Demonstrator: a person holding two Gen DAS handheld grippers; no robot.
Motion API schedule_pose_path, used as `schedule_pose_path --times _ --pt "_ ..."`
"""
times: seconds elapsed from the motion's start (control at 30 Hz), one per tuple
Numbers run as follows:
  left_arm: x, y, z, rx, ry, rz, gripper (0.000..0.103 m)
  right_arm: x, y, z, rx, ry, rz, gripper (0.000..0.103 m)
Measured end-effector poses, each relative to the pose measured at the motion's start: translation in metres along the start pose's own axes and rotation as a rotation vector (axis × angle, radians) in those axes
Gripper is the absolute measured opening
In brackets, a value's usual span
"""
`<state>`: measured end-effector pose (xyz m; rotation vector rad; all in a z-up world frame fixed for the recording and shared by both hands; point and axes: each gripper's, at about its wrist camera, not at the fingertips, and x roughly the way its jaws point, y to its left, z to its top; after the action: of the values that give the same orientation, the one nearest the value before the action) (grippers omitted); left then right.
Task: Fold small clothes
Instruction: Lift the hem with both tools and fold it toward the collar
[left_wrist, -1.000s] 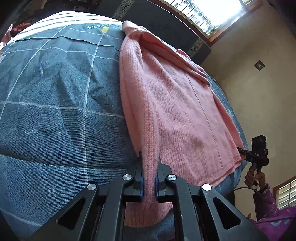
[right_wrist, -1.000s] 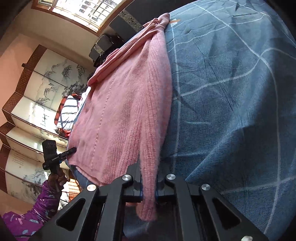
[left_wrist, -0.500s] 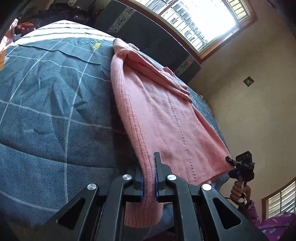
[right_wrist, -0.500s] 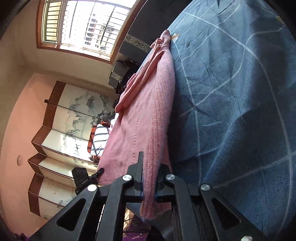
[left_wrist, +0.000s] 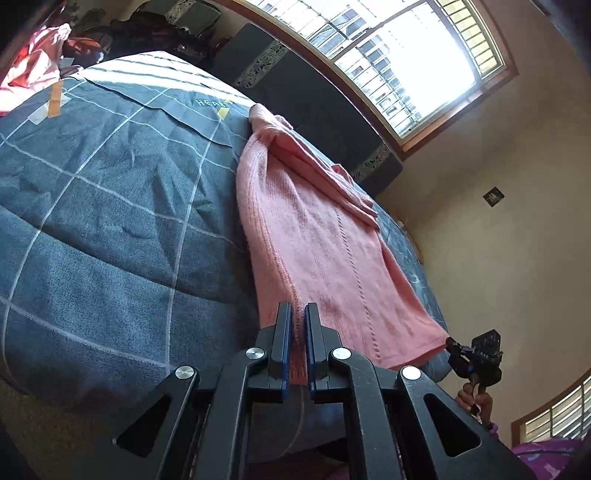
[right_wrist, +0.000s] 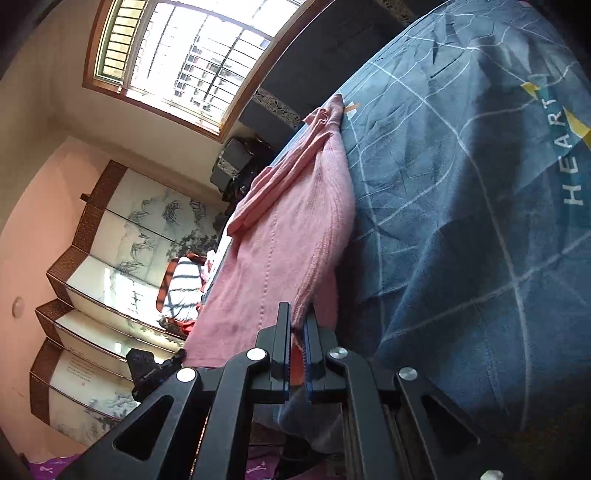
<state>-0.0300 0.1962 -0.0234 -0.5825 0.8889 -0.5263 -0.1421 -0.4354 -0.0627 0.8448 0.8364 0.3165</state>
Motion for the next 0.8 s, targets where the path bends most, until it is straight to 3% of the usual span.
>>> schedule_pose_path --times 0.03,0.1,0.13,0.17,0.27,0.33,0.47,0.57,0.6,0.63,0.7,0.73,0.77,0.8 --pt "-0.003 0.003 0.005 0.004 -0.015 0.044 0.015 0.001 -0.001 0.002 -0.014 0.01 -0.052 0.011" --pt "-0.005 0.009 0.016 0.016 -0.03 0.108 0.044 0.002 -0.004 0.01 -0.043 0.026 -0.073 0.012" --pt "-0.003 0.012 0.021 0.02 -0.03 0.13 0.066 0.004 -0.006 0.014 -0.052 0.029 -0.087 0.013" --pt "0.0 0.014 0.026 0.03 -0.024 0.135 0.075 0.005 -0.007 0.018 -0.061 0.024 -0.106 0.015" --pt "0.02 0.018 0.036 0.057 0.049 0.123 0.077 0.013 -0.013 0.037 -0.081 0.02 -0.131 0.034" --pt "0.037 0.018 0.039 0.078 0.111 0.142 0.077 0.02 -0.019 0.048 -0.078 0.021 -0.124 0.054" --pt "0.072 0.015 0.031 0.123 0.262 0.125 0.077 0.052 -0.026 0.054 -0.095 0.129 -0.146 0.056" --pt "0.085 0.001 0.022 0.227 0.307 0.118 0.077 0.069 -0.015 0.045 -0.163 0.191 -0.154 0.056" --pt "0.087 -0.003 0.021 0.263 0.307 0.13 0.077 0.072 -0.012 0.043 -0.175 0.21 -0.151 0.053" --pt "0.088 -0.005 0.021 0.27 0.313 0.134 0.077 0.077 -0.012 0.039 -0.165 0.248 -0.146 0.037" --pt "0.089 -0.002 0.022 0.207 0.308 0.085 0.077 0.088 -0.017 0.029 -0.114 0.296 -0.126 0.009" --pt "0.091 -0.001 0.022 0.182 0.312 0.065 0.062 0.089 -0.018 0.025 -0.094 0.3 -0.095 0.009" --pt "0.095 -0.001 0.02 0.177 0.334 0.071 0.025 0.089 -0.017 0.021 -0.084 0.303 -0.083 0.008" --pt "0.099 -0.001 0.018 0.181 0.356 0.09 0.006 0.088 -0.014 0.018 -0.078 0.296 -0.07 0.008"
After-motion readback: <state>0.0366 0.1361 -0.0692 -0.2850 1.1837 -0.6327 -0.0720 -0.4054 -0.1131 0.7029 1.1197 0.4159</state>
